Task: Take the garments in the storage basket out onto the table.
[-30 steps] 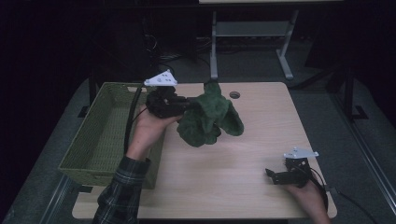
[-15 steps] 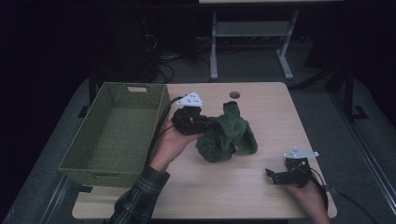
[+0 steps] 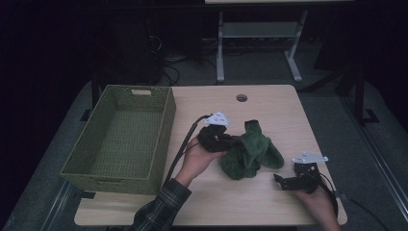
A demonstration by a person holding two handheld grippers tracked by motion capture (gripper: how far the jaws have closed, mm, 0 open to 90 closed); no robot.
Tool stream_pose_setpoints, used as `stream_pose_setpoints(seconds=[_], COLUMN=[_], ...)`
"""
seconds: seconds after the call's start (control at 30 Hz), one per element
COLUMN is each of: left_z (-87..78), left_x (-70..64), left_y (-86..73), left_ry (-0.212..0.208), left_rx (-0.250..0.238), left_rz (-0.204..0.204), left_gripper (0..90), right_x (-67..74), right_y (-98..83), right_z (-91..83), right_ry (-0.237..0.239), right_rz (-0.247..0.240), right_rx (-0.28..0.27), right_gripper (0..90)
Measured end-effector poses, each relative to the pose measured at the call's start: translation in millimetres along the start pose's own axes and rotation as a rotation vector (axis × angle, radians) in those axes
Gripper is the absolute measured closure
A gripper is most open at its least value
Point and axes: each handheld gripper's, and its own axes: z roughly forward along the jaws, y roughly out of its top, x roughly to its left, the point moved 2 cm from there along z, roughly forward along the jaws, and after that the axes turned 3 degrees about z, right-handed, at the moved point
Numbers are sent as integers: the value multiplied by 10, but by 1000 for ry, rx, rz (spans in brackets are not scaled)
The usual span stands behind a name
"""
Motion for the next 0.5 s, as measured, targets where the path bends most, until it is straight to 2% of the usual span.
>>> stream_pose_setpoints(seconds=[0.27,0.5], left_z=[229,423], left_x=[84,120], left_y=[-275,-482], left_ry=[6,4], left_rx=[61,127], left_rz=[-31,-37], left_gripper=[833,834], right_x=[-1,-1], right_y=[-1,0], right_z=[-1,0], right_ry=[-1,-1], right_rz=[-2,-2], right_rx=[1,1], right_gripper=[21,21])
